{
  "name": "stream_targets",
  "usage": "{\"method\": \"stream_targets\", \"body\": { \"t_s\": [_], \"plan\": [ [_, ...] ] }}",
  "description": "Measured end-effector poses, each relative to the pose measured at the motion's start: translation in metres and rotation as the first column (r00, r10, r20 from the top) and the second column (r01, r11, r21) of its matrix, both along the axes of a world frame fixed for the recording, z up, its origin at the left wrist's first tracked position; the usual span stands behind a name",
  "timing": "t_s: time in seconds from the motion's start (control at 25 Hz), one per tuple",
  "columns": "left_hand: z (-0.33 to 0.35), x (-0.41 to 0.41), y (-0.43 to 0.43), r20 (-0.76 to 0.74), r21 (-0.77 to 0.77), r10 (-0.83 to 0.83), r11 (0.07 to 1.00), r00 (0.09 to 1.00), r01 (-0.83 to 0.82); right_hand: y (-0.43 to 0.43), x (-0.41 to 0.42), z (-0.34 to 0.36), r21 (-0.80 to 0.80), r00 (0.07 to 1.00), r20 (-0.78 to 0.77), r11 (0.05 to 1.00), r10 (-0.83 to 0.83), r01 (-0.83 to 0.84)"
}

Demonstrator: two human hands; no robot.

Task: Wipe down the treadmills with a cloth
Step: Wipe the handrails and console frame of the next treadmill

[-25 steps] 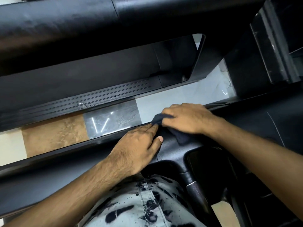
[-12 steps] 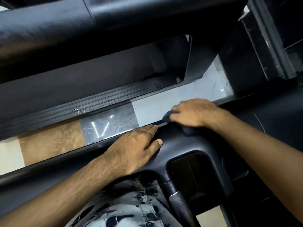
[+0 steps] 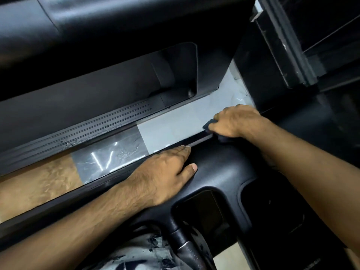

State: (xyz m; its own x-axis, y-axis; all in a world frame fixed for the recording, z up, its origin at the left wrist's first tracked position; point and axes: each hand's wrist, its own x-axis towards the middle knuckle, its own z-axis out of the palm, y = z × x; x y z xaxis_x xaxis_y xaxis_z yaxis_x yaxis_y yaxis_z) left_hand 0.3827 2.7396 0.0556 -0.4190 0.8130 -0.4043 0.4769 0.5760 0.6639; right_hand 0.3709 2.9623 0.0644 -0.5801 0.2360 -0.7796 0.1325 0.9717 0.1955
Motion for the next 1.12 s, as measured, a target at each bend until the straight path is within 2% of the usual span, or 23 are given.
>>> {"method": "stream_targets", "body": {
  "t_s": [0.12,0.16,0.28,0.36,0.44,0.48,0.56,0.6,0.68,0.72,0.76,0.88,0.92,1.04,1.08,1.12],
  "plan": [
    [-0.002,-0.003,0.011,0.003,0.022,-0.060,0.998,0.998,0.060,-0.010,0.020,0.003,-0.182,0.991,-0.090,0.977,0.095,-0.110],
    [-0.003,-0.004,0.014,0.016,0.018,-0.064,0.998,0.998,0.064,-0.006,0.019,0.005,-0.187,0.994,-0.075,0.978,0.075,-0.088],
    [-0.009,-0.005,0.019,0.039,0.010,-0.076,0.997,0.996,0.075,0.026,-0.006,-0.001,0.091,0.997,0.005,0.993,-0.073,0.072],
    [-0.010,-0.005,0.024,0.062,0.018,-0.076,0.997,0.995,0.075,0.018,0.001,-0.004,-0.023,0.999,-0.019,0.999,0.039,-0.039],
    [-0.011,-0.009,0.032,0.086,0.036,-0.064,0.997,0.994,0.062,0.005,0.010,-0.003,-0.152,0.998,-0.036,0.987,0.046,-0.051],
    [-0.012,-0.010,0.037,0.102,0.042,-0.072,0.997,0.992,0.068,0.021,0.007,-0.008,-0.104,1.000,-0.029,0.995,-0.008,0.005],
    [-0.013,-0.010,0.046,0.118,0.047,-0.105,0.994,0.987,0.100,0.058,-0.006,-0.008,0.140,0.989,0.010,0.979,-0.150,0.147],
    [-0.014,-0.009,0.052,0.127,0.047,-0.124,0.992,0.984,0.119,0.068,-0.005,-0.007,0.178,0.987,0.016,0.972,-0.159,0.154],
    [-0.017,-0.012,0.066,0.138,0.051,-0.148,0.989,0.979,0.142,0.061,0.006,-0.005,0.064,0.998,0.018,0.996,-0.057,0.056],
    [-0.020,-0.016,0.073,0.138,0.058,-0.150,0.988,0.979,0.144,0.050,0.012,-0.003,-0.011,0.999,0.001,0.999,-0.032,0.032],
    [-0.024,-0.020,0.080,0.140,0.070,-0.146,0.988,0.979,0.137,0.054,0.010,-0.004,-0.021,0.998,-0.010,0.998,-0.054,0.054],
    [-0.029,-0.021,0.093,0.168,0.070,-0.148,0.988,0.975,0.138,0.089,-0.005,-0.003,0.230,0.974,-0.027,0.947,-0.226,0.226],
    [-0.030,-0.019,0.095,0.174,0.067,-0.153,0.987,0.973,0.143,0.089,-0.002,-0.004,0.217,0.980,-0.025,0.956,-0.199,0.199],
    [-0.028,-0.019,0.102,0.167,0.077,-0.148,0.988,0.975,0.137,0.059,0.018,-0.001,0.002,0.997,-0.035,0.997,-0.074,0.075],
    [-0.029,-0.020,0.106,0.167,0.081,-0.139,0.989,0.976,0.127,0.072,0.014,-0.002,0.013,0.991,-0.059,0.993,-0.119,0.120],
    [-0.029,-0.021,0.109,0.172,0.081,-0.136,0.989,0.976,0.124,0.089,0.007,-0.003,0.112,0.977,-0.083,0.972,-0.198,0.206]
  ]
}}
